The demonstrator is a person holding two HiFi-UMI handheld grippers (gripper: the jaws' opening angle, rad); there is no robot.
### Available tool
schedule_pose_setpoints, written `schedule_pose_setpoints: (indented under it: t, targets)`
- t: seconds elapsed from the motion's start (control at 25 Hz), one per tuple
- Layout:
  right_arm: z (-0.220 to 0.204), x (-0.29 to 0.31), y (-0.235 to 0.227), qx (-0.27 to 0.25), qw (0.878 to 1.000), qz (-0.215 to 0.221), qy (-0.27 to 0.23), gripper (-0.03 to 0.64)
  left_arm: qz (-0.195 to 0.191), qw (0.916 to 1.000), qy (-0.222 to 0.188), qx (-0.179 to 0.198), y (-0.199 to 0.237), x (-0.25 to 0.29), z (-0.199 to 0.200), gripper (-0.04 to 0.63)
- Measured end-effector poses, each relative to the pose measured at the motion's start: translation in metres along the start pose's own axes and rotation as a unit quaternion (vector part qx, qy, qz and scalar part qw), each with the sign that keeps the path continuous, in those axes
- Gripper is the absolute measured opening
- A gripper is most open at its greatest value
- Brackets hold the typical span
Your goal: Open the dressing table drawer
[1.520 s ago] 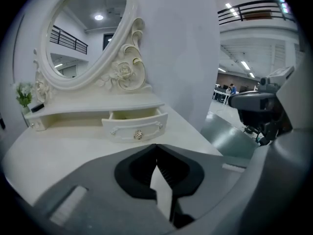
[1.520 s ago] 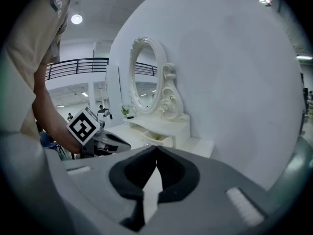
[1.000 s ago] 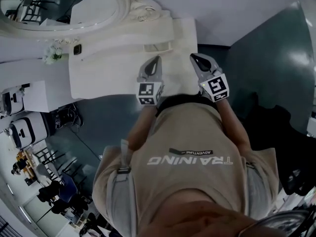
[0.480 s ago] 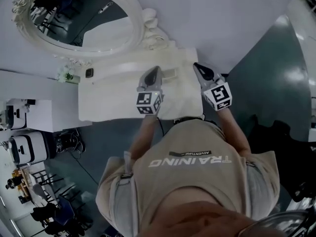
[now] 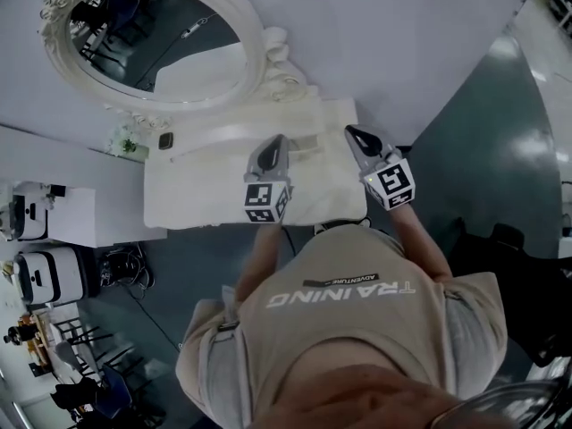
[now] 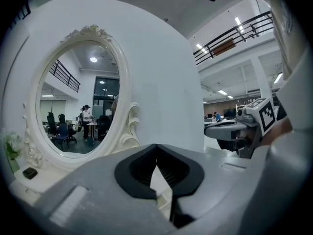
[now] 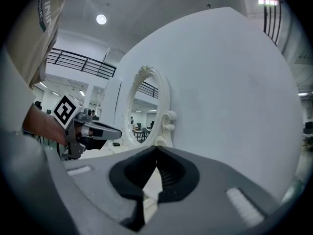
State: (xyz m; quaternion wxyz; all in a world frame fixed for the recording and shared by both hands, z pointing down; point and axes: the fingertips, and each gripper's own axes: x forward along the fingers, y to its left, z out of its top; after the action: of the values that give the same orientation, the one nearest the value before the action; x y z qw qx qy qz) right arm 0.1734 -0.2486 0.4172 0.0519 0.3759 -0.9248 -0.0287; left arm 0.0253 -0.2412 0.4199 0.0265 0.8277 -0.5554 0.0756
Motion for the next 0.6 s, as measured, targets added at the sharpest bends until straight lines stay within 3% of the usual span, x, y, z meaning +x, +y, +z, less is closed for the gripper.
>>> schedule_pose_setpoints:
  t: [0.6]
  targets:
    - [-0.005, -0.015, 0.007, -0.009, 1.0, 0.003, 0.014, 0.003, -0.042, 0.9984, 0.024, 0.027, -0.016, 0.0, -0.014, 0.008]
